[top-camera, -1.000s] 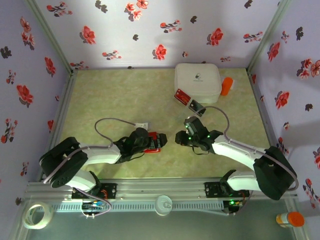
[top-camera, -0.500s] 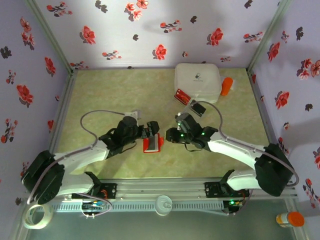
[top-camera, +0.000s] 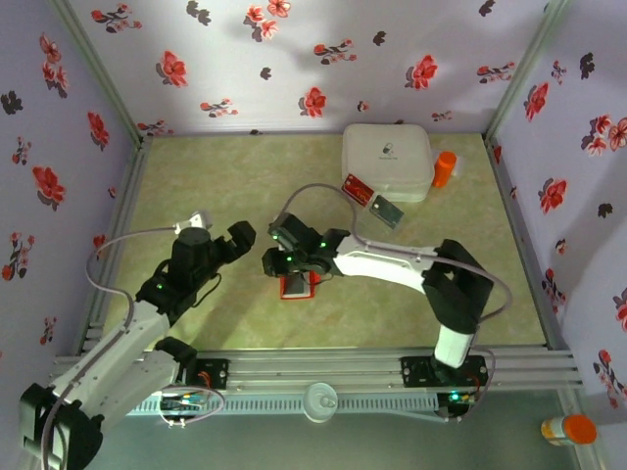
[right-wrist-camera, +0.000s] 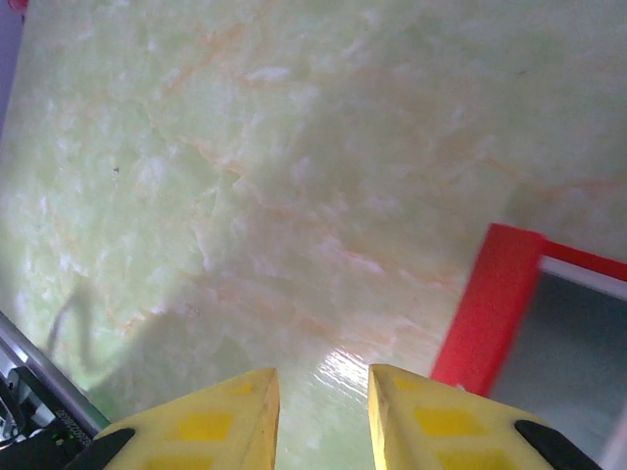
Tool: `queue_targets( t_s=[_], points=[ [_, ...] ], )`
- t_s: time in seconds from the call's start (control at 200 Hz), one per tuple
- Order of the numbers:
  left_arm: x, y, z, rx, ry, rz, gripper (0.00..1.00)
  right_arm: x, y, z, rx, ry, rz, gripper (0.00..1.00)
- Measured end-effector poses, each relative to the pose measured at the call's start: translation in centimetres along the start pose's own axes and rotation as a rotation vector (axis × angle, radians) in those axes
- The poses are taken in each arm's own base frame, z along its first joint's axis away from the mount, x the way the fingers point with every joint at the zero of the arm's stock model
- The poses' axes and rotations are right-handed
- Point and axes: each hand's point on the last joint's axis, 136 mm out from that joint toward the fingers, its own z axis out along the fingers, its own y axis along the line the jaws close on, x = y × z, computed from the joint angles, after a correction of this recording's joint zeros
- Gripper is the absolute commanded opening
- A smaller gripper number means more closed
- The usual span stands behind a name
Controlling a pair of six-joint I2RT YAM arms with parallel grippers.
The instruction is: Put the credit cards into the card holder
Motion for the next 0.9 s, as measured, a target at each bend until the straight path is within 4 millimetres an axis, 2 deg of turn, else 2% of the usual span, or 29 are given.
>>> queue_targets(
  t_s=[0.115, 0.29, 0.47, 0.705, 0.9],
  points=[
    [0.6, 1.3, -0.2, -0.045, 0.014, -0.001, 1.0, 0.6, -0.5, 1.5, 0.029, 0.035, -0.013, 0.27],
    [0.9, 1.7, -0.2, -0.065, 0.025, 0.002, 1.0, 1.1, -1.9, 1.6, 0.085, 0.05, -0.019, 0.24],
    [1.8, 2.2, 0.6, -0.085, 0.069, 0.017, 1.0, 3.3, -5.1, 1.4, 0.152, 0.08, -0.005, 0.23],
    [4.5, 3.2, 2.2, -0.119, 0.195, 0.085, 1.0, 6.0, -8.7, 1.6, 0.199, 0.093, 0.038, 0.2],
    [7.1, 4.4, 3.6, -0.167, 0.309, 0.168, 1.0, 5.9, -8.7, 1.6, 0.165, 0.048, 0.072, 0.19]
  ],
)
